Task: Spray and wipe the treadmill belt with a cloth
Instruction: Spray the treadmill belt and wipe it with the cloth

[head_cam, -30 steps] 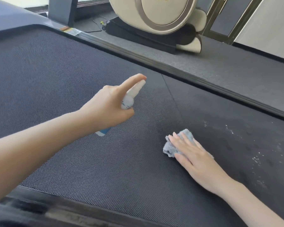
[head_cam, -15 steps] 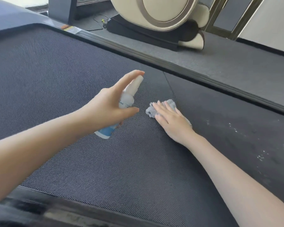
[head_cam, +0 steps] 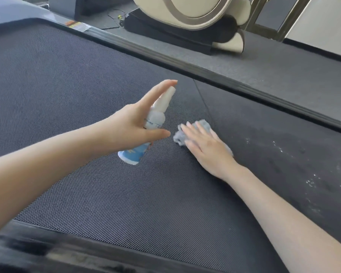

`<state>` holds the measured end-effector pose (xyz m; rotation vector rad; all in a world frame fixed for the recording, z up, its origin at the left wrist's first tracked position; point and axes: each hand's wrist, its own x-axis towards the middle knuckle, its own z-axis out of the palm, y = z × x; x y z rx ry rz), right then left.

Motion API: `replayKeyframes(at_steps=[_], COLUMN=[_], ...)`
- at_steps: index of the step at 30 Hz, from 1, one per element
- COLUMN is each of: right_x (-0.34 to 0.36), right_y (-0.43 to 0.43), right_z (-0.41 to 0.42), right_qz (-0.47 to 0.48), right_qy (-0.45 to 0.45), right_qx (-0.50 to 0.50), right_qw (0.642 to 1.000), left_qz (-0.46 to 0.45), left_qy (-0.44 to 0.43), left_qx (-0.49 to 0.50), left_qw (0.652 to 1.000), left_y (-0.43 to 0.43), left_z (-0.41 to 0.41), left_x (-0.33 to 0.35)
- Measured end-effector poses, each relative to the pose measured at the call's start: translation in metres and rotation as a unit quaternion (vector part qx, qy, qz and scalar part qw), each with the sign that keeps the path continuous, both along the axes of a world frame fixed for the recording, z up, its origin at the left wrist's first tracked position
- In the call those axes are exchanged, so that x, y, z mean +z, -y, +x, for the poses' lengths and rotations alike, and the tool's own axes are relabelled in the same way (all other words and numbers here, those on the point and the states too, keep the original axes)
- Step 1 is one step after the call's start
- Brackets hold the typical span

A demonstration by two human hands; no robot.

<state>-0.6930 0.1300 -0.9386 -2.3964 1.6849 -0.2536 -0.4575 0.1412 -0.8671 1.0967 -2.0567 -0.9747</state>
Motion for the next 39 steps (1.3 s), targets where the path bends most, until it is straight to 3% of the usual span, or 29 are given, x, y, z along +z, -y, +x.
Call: replayKeyframes(at_steps=[6, 17, 21, 26, 33, 35, 39], right_x=[-0.004, 0.006, 0.006, 0.003, 0.011, 0.011, 0.003], right_y=[0.064, -0.057, 0.008, 0.08, -0.043, -0.055, -0.008], right_z=[0.023, -0.028, -0.011, 0.004, -0.041, -0.056, -0.052], right_qz=[-0.004, -0.008, 0.017, 0.036, 0.031, 0.029, 0.02], right_qy=[-0.01, -0.002, -0.017, -0.033, 0.014, -0.004, 0.002], right_qx=[-0.039, 0.07, 0.069, -0.004, 0.124, 0.078, -0.112], right_qw=[0.999, 0.998, 0.997, 0.999, 0.992, 0.997, 0.993], left_qz=[0.02, 0.019, -0.002, -0.014, -0.018, -0.031, -0.064], left_qy=[-0.018, -0.045, 0.012, 0.059, 0.103, 0.094, 0.095], left_qx=[0.038, 0.14, 0.18, 0.204, 0.174, 0.172, 0.157], left_qw=[0.999, 0.989, 0.984, 0.977, 0.979, 0.98, 0.981], left_y=[-0.011, -0.039, -0.052, -0.052, -0.041, -0.034, -0.03], left_z=[-0.004, -0.009, -0.006, -0.001, 0.023, 0.037, 0.066], left_x=[0.004, 0.018, 0.032, 0.048, 0.056, 0.047, 0.026])
